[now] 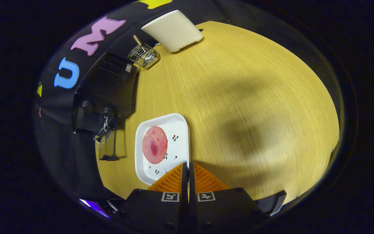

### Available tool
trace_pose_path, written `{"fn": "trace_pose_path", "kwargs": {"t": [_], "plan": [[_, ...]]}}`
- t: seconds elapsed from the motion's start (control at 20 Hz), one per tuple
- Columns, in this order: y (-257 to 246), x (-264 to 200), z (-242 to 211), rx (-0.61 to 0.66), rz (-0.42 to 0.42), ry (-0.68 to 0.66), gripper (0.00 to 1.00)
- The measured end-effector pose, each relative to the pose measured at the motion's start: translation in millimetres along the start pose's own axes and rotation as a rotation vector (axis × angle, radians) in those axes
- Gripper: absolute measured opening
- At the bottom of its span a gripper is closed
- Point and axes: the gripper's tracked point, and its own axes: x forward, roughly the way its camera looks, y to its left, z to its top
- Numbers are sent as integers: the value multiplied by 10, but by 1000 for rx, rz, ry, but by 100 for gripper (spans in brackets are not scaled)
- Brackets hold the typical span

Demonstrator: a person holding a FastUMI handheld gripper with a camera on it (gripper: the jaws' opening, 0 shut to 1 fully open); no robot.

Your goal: Open the toaster oven, put the food inside, and close the toaster oven door.

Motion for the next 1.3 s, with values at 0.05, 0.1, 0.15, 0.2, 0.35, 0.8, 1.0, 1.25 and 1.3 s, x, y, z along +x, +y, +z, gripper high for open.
{"fn": "trace_pose_path", "kwargs": {"t": [0.05,0.1,0.15,0.2,0.35,0.8,1.0,1.25,1.3], "plan": [[23,-42,-3,29,11,-11,5],[50,-88,-10,52,25,-28,5],[74,-141,-4,67,35,-46,5],[83,-199,-10,78,41,-60,5],[213,-369,-33,134,79,-102,6],[692,-784,-423,279,202,-182,5],[1021,-778,-674,262,246,-185,5],[1495,-631,-830,228,300,-179,5],[1590,-598,-862,227,309,-176,5]]}}
